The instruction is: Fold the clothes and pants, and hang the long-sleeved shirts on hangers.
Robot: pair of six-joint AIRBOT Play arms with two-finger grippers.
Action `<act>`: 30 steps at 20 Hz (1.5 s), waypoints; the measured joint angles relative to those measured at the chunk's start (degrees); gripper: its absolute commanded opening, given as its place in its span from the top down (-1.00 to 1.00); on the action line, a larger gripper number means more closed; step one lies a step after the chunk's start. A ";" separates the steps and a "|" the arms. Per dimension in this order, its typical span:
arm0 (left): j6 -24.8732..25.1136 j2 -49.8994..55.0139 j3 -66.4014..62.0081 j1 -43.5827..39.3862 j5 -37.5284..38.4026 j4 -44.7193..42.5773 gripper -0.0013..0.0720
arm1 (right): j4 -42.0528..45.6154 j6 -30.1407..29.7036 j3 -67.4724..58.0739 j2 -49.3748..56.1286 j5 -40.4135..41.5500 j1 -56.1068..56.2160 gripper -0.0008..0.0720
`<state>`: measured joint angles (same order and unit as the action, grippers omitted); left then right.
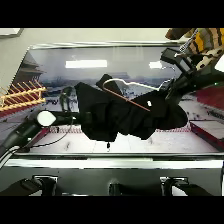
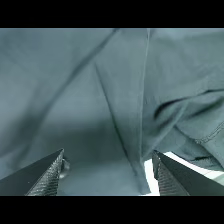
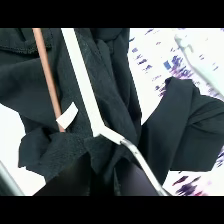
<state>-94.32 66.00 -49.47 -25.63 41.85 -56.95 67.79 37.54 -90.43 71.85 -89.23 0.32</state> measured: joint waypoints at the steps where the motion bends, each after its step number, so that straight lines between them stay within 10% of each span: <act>1: -0.90 1.73 -0.57 -1.75 -0.35 -0.04 -0.63 | 0.04 0.90 -0.02 -0.07 -0.37 0.00 0.88; 8: -9.86 13.62 -9.18 -8.09 -2.64 -8.92 -0.63 | 0.15 4.63 -0.02 -0.26 -2.29 0.00 0.88; 9: -10.93 14.93 -10.29 -8.17 -2.91 -10.14 -0.35 | 0.07 4.68 -0.02 -0.26 -2.34 0.00 0.88; 11: -12.35 17.46 -12.26 -8.35 -3.21 -11.45 0.85 | -0.17 5.16 -0.02 -0.26 -2.67 0.00 0.88; 30: -6.56 14.25 -32.98 1.31 12.76 -19.21 0.90 | 8.72 20.33 0.22 1.22 -8.33 11.06 0.88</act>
<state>-100.88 80.25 -82.46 -24.32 54.61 -76.16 76.51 57.87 -90.21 73.08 -97.56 11.38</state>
